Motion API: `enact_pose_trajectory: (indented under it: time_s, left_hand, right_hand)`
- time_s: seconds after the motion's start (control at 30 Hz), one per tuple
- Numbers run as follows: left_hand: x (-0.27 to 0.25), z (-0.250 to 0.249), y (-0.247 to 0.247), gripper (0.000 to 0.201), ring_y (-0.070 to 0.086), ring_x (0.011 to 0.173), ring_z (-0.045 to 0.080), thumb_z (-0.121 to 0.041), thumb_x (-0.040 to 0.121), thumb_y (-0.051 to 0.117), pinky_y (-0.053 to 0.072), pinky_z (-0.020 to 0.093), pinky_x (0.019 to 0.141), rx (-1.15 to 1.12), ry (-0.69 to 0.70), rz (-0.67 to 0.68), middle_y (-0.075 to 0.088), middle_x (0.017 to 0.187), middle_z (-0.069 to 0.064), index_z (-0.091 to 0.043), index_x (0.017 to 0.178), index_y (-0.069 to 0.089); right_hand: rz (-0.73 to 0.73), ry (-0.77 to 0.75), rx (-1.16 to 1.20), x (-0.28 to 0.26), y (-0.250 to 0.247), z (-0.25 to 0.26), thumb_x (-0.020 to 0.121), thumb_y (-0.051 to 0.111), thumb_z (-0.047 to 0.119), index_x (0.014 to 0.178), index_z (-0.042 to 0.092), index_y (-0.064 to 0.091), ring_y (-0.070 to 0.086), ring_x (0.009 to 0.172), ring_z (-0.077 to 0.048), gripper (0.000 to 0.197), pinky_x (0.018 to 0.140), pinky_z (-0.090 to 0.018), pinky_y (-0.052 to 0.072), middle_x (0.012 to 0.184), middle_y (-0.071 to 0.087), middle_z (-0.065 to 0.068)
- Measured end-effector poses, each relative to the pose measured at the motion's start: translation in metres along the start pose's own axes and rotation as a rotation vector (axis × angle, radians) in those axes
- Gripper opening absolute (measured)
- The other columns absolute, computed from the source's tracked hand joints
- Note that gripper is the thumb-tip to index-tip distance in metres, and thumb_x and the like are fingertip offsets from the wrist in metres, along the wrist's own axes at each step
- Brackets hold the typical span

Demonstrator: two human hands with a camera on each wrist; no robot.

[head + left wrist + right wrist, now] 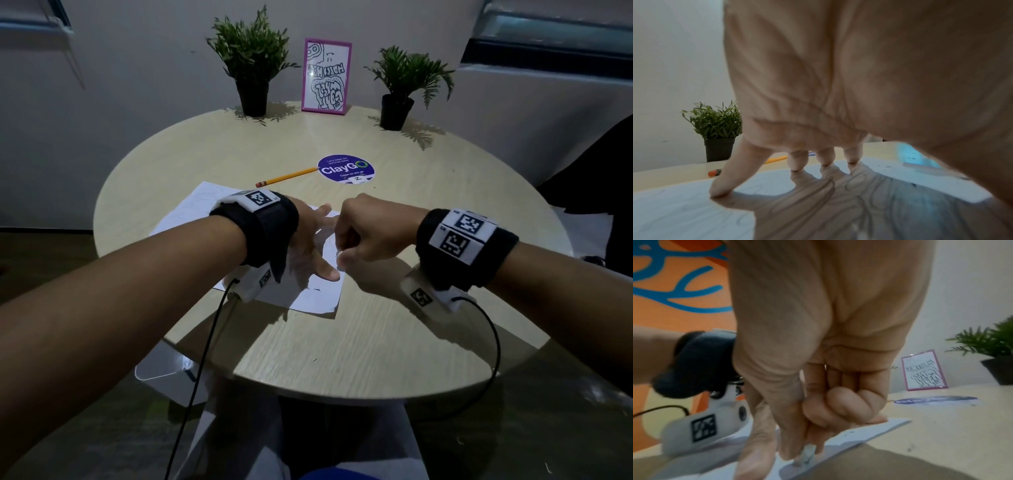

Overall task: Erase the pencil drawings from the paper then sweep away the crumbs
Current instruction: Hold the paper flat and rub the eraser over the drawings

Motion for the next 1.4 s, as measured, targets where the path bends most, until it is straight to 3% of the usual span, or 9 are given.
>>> enact_pose_trajectory:
  time_s: [0.07, 0.2, 0.43, 0.6, 0.77, 1.0, 1.17, 1.33, 1.4]
  left_hand:
    - [0.000, 0.001, 0.000, 0.115, -0.002, 0.154, 0.025, -0.079, 0.070, 0.064, 0.012, 0.056, 0.119, -0.004, 0.001, -0.005, -0.016, 0.165, -0.013, -0.049, 0.154, -0.008]
    - [0.002, 0.002, 0.002, 0.126, -0.003, 0.154, 0.024, -0.078, 0.065, 0.068, 0.012, 0.056, 0.121, 0.025, -0.023, 0.000, -0.017, 0.165, -0.011, -0.045, 0.153, -0.016]
    - [-0.002, 0.002, 0.000, 0.114, -0.005, 0.154, 0.025, -0.079, 0.071, 0.062, 0.011, 0.056, 0.120, 0.012, -0.009, -0.004, -0.013, 0.165, -0.011, -0.046, 0.154, -0.009]
    - [0.003, 0.002, 0.004, 0.123, -0.007, 0.153, 0.024, -0.078, 0.071, 0.066, 0.009, 0.056, 0.120, 0.059, -0.029, 0.008, -0.021, 0.164, -0.009, -0.043, 0.153, -0.018]
    - [-0.006, -0.002, -0.002, 0.109, -0.004, 0.154, 0.026, -0.076, 0.076, 0.062, 0.010, 0.054, 0.120, 0.020, 0.001, -0.012, -0.010, 0.166, -0.006, -0.042, 0.156, -0.004]
    - [-0.005, -0.002, 0.001, 0.120, -0.007, 0.153, 0.026, -0.077, 0.073, 0.064, 0.010, 0.057, 0.119, 0.040, -0.032, 0.026, -0.021, 0.164, -0.008, -0.042, 0.154, -0.017]
    - [-0.011, -0.005, -0.003, 0.113, -0.002, 0.154, 0.027, -0.074, 0.076, 0.064, 0.012, 0.056, 0.120, 0.006, -0.014, -0.006, -0.012, 0.166, -0.005, -0.042, 0.155, -0.010]
    - [-0.006, -0.002, -0.001, 0.116, -0.003, 0.154, 0.026, -0.079, 0.071, 0.063, 0.011, 0.056, 0.119, 0.012, -0.021, 0.005, -0.016, 0.165, -0.010, -0.046, 0.154, -0.012]
    - [-0.010, -0.006, -0.002, 0.112, -0.003, 0.154, 0.026, -0.076, 0.075, 0.063, 0.011, 0.055, 0.119, 0.019, -0.001, -0.001, -0.016, 0.165, -0.009, -0.045, 0.155, -0.010]
  right_hand:
    - [0.001, 0.014, 0.006, 0.003, -0.002, -0.004, 0.081, 0.080, 0.034, 0.077, 0.018, 0.078, 0.057, 0.062, 0.006, 0.016, 0.055, -0.010, 0.039, 0.066, 0.068, 0.009]
    - [-0.076, 0.107, -0.028, 0.017, -0.016, -0.027, 0.081, 0.080, 0.034, 0.082, 0.011, 0.080, 0.063, 0.066, -0.017, 0.023, 0.063, -0.030, 0.050, 0.072, 0.073, -0.004]
    - [0.028, 0.017, -0.012, 0.007, -0.003, 0.000, 0.081, 0.080, 0.036, 0.078, 0.018, 0.078, 0.056, 0.062, 0.001, 0.018, 0.059, -0.022, 0.046, 0.071, 0.071, 0.005]
    - [-0.068, 0.130, -0.040, 0.018, -0.016, -0.029, 0.082, 0.080, 0.035, 0.081, 0.010, 0.080, 0.064, 0.067, -0.017, 0.025, 0.064, -0.033, 0.051, 0.071, 0.073, -0.005]
    - [0.015, 0.020, -0.043, 0.006, -0.003, 0.007, 0.082, 0.079, 0.032, 0.078, 0.013, 0.078, 0.053, 0.060, -0.001, 0.019, 0.063, -0.025, 0.049, 0.064, 0.063, 0.009]
    - [-0.051, 0.109, -0.060, 0.017, -0.017, -0.023, 0.081, 0.081, 0.034, 0.082, 0.009, 0.080, 0.065, 0.069, -0.019, 0.024, 0.064, -0.030, 0.050, 0.073, 0.074, -0.004]
    - [0.021, -0.007, -0.036, 0.005, -0.003, 0.004, 0.080, 0.080, 0.032, 0.077, 0.016, 0.078, 0.055, 0.059, 0.003, 0.016, 0.056, -0.012, 0.041, 0.069, 0.071, 0.005]
    - [-0.071, 0.065, -0.032, 0.018, -0.015, -0.018, 0.081, 0.080, 0.032, 0.081, 0.012, 0.080, 0.063, 0.066, -0.015, 0.020, 0.061, -0.028, 0.048, 0.070, 0.073, -0.003]
    - [-0.088, 0.057, -0.061, 0.018, -0.013, -0.015, 0.081, 0.080, 0.028, 0.081, 0.011, 0.080, 0.059, 0.064, -0.012, 0.018, 0.063, -0.031, 0.050, 0.068, 0.070, -0.002]
Point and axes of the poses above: each hand's wrist, its own x-axis towards the middle knuckle, its own y-axis out of the palm, z = x × y, the point moved 7 cm from there along x, towards the middle knuckle
